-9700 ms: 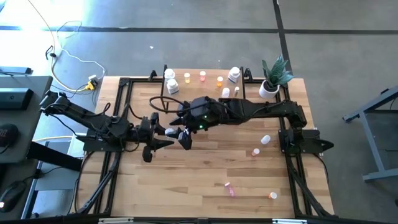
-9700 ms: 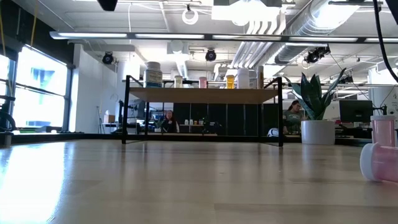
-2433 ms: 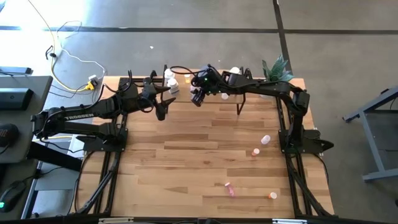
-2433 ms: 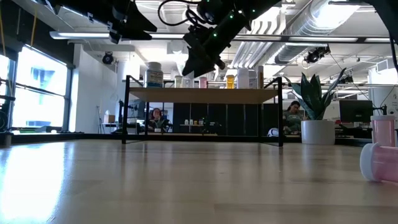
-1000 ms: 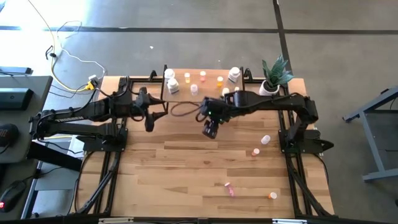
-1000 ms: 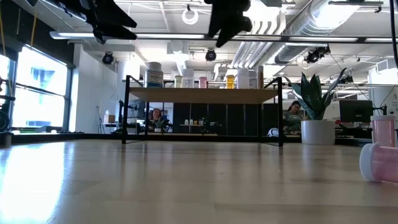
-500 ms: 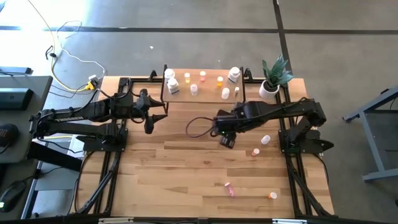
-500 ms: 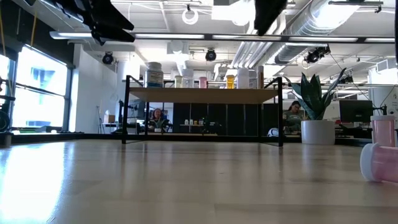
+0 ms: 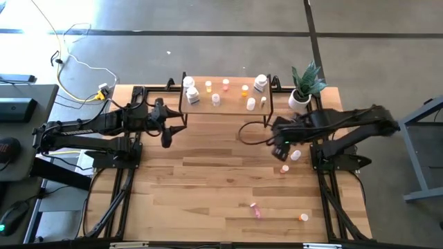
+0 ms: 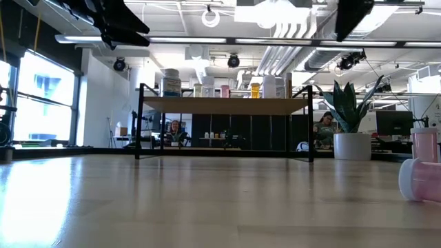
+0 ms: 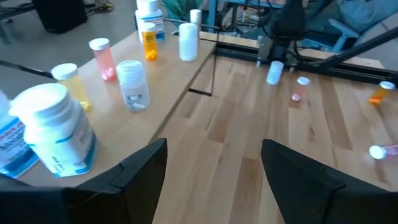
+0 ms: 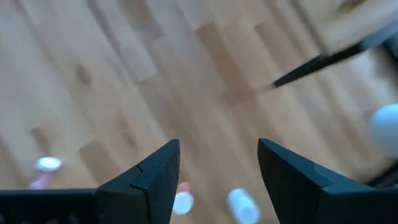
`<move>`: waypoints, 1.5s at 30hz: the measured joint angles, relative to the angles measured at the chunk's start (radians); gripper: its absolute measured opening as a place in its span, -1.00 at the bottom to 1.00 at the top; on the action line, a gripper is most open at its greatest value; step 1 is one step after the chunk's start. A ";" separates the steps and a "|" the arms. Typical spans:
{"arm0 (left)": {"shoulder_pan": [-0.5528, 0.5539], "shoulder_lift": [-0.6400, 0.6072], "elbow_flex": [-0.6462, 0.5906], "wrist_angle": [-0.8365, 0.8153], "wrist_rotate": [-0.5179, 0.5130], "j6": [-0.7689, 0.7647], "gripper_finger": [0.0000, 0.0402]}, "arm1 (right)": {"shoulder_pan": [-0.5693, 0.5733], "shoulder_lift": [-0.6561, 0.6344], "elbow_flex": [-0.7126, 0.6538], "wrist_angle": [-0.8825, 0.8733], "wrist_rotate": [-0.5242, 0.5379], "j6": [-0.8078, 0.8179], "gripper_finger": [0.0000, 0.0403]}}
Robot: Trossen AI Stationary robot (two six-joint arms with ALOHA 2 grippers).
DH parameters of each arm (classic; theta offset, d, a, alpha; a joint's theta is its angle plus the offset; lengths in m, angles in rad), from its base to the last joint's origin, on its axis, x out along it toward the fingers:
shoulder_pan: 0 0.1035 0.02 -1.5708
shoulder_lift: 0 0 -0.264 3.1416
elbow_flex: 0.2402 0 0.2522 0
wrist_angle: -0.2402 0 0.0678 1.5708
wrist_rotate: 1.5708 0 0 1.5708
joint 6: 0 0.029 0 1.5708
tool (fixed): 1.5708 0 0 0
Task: Pick and place medicine bottles onto shelf by color
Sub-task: Put the pink pill bottle on the shelf
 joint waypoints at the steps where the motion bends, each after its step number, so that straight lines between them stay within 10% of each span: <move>1: 0.000 0.000 0.000 0.000 -0.008 0.000 0.25 | -0.002 -0.034 -0.035 0.021 -0.021 0.013 0.02; 26: 0.000 0.000 0.000 0.000 -0.178 -0.132 0.25 | 0.045 -0.207 -0.538 0.275 -0.267 0.587 0.02; 45: 0.000 0.000 0.000 -0.004 -0.185 -0.155 0.25 | 0.210 -0.173 -0.676 0.438 -0.191 0.595 0.02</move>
